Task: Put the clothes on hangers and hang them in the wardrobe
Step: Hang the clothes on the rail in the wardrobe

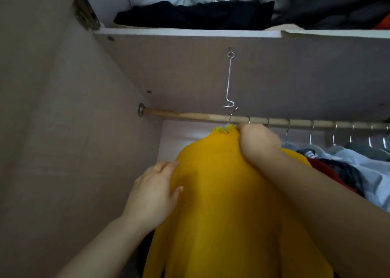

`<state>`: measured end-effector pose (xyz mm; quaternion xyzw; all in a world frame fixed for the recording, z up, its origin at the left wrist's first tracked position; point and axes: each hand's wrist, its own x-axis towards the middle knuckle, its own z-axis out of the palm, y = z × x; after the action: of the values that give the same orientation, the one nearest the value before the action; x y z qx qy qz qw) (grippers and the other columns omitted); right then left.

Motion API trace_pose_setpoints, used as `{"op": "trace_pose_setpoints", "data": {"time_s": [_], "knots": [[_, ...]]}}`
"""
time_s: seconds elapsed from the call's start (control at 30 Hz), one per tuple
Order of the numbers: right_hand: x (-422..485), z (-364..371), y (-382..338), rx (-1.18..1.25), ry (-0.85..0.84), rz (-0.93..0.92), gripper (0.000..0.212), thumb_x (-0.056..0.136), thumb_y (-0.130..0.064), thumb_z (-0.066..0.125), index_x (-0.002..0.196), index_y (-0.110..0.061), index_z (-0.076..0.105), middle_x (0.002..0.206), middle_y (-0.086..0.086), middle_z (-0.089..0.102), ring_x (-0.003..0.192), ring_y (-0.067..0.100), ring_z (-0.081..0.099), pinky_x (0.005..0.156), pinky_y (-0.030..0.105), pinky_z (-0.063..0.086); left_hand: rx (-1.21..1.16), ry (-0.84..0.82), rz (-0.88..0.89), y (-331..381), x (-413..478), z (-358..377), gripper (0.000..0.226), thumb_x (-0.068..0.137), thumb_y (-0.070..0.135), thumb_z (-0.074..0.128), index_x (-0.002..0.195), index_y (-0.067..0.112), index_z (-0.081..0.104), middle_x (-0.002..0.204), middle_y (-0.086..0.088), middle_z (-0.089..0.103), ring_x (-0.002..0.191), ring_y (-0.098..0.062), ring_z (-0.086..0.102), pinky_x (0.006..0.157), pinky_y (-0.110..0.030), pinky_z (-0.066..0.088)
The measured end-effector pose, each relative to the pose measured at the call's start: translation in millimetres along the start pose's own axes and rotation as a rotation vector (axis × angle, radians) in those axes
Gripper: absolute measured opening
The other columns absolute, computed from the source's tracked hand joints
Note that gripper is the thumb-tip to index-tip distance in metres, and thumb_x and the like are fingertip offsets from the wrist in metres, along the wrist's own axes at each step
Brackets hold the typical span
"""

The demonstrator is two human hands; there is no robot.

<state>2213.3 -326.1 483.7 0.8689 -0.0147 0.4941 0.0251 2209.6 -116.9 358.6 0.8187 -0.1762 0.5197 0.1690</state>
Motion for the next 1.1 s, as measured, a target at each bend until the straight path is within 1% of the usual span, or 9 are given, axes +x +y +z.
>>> {"op": "trace_pose_setpoints", "data": {"time_s": [0.2, 0.4, 0.5, 0.57, 0.63, 0.7, 0.77, 0.87, 1.1], "knots": [[28.1, 21.5, 1.8, 0.05, -0.028, 0.1, 0.035, 0.092, -0.002, 0.037, 0.117, -0.013, 0.058, 0.125, 0.015, 0.057, 0.113, 0.034, 0.055, 0.089, 0.037, 0.045, 0.001, 0.027, -0.004, -7.6, 7.5, 20.9, 0.058, 0.088, 0.036, 0.056, 0.14, 0.032, 0.032, 0.139, 0.007, 0.04, 0.126, -0.016, 0.039, 0.1, -0.027, 0.032], [9.9, 58.6, -7.2, -0.054, -0.074, -0.016, 0.035, 0.09, 0.0, 0.039, 0.121, -0.012, 0.05, 0.116, 0.011, 0.057, 0.104, 0.031, 0.057, 0.068, 0.032, 0.038, -0.001, -0.035, -0.01, -10.7, -6.3, 43.1, 0.059, 0.089, 0.039, 0.052, 0.141, 0.035, 0.026, 0.14, 0.012, 0.036, 0.127, -0.012, 0.037, 0.1, -0.023, 0.031], [7.6, 60.7, -9.1, -0.046, -0.091, 0.011, 0.036, 0.091, -0.001, 0.041, 0.124, -0.012, 0.048, 0.118, 0.009, 0.055, 0.107, 0.03, 0.056, 0.067, 0.032, 0.036, -0.002, -0.051, -0.02, -11.4, -10.6, 46.3, 0.059, 0.09, 0.04, 0.051, 0.142, 0.036, 0.024, 0.142, 0.013, 0.034, 0.127, -0.01, 0.037, 0.1, -0.022, 0.03], [3.3, 59.1, -9.3, -0.03, -0.129, 0.035, 0.037, 0.091, -0.003, 0.042, 0.126, -0.014, 0.047, 0.121, 0.008, 0.054, 0.11, 0.028, 0.054, 0.071, 0.032, 0.036, -0.01, -0.059, -0.032, -10.4, -13.5, 45.4, 0.059, 0.09, 0.04, 0.05, 0.142, 0.036, 0.023, 0.143, 0.013, 0.033, 0.128, -0.01, 0.035, 0.101, -0.022, 0.029], [-6.5, 57.3, -10.6, -0.043, -0.159, 0.023, 0.038, 0.091, -0.008, 0.042, 0.128, -0.016, 0.045, 0.125, 0.009, 0.051, 0.115, 0.028, 0.05, 0.084, 0.034, 0.037, -0.01, -0.062, -0.043, -9.1, -17.8, 41.6, 0.058, 0.091, 0.04, 0.05, 0.143, 0.035, 0.023, 0.144, 0.012, 0.033, 0.129, -0.011, 0.035, 0.102, -0.022, 0.029], [-20.0, 56.7, -12.9, -0.081, -0.147, -0.034, 0.04, 0.091, -0.016, 0.043, 0.131, -0.02, 0.044, 0.131, 0.011, 0.046, 0.121, 0.029, 0.043, 0.099, 0.04, 0.03, 0.003, -0.071, -0.054, -7.2, -23.8, 35.8, 0.058, 0.091, 0.04, 0.049, 0.143, 0.033, 0.023, 0.144, 0.01, 0.033, 0.129, -0.011, 0.034, 0.102, -0.023, 0.028], [-38.2, 55.9, -16.5, -0.091, -0.096, -0.123, 0.043, 0.09, -0.021, 0.046, 0.133, -0.024, 0.042, 0.137, 0.011, 0.038, 0.127, 0.029, 0.035, 0.105, 0.042, 0.024, 0.028, -0.091, -0.062, -5.1, -31.9, 28.6, 0.058, 0.092, 0.04, 0.048, 0.144, 0.032, 0.022, 0.145, 0.008, 0.032, 0.13, -0.013, 0.033, 0.102, -0.024, 0.028], [-74.5, 53.5, -25.4, -0.006, -0.087, -0.25, 0.049, 0.09, -0.023, 0.047, 0.137, -0.03, 0.038, 0.141, 0.006, 0.035, 0.13, 0.026, 0.031, 0.106, 0.04, 0.023, 0.042, -0.147, -0.084, -0.9, -48.6, 16.9, 0.059, 0.092, 0.04, 0.047, 0.144, 0.03, 0.022, 0.146, 0.007, 0.032, 0.13, -0.015, 0.034, 0.103, -0.026, 0.028], [-183.9, 29.5, -37.0, 0.132, -0.381, -0.283, 0.055, 0.094, -0.021, 0.047, 0.144, -0.03, 0.026, 0.147, 0.003, 0.027, 0.131, 0.027, 0.029, 0.104, 0.037, 0.028, -0.022, -0.262, -0.123, 17.6, -113.7, -19.7, 0.057, 0.092, 0.037, 0.049, 0.143, 0.027, 0.026, 0.143, 0.003, 0.036, 0.128, -0.017, 0.036, 0.102, -0.028, 0.03]]}}
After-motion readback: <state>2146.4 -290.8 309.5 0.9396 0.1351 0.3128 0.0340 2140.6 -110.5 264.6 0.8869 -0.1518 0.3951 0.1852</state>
